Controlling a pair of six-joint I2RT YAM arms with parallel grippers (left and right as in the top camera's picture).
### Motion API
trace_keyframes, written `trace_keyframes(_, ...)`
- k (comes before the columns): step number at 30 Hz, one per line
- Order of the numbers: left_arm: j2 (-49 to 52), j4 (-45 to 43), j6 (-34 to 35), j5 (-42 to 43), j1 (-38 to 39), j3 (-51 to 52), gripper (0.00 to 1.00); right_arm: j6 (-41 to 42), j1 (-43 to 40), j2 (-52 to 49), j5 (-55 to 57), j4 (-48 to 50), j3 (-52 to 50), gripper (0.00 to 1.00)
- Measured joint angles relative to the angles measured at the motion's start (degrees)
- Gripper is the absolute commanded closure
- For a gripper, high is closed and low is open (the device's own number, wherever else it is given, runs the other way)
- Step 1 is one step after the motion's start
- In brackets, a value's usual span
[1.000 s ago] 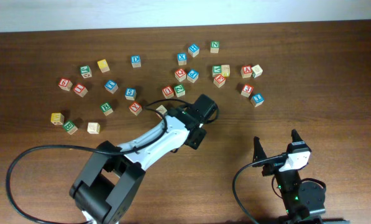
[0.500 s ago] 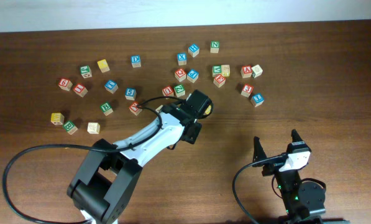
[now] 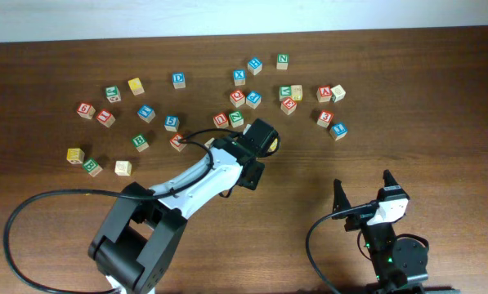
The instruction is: Spell out RSS
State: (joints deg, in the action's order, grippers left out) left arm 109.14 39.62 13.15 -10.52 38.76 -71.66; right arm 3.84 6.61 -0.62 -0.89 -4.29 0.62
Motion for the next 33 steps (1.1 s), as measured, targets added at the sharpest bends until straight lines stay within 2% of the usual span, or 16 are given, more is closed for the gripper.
trace_keyframes(19, 1.97, 0.0, 3.34, -1.97, 0.0, 0.0, 1.0, 0.0, 0.0, 0.0, 0.0, 0.0, 0.0, 0.02)
trace_keyframes(33, 1.99, -0.24, 8.7, -4.13, 0.0, 0.0, 1.0, 0.0, 0.0, 0.0, 0.0, 0.0, 0.0, 0.02)
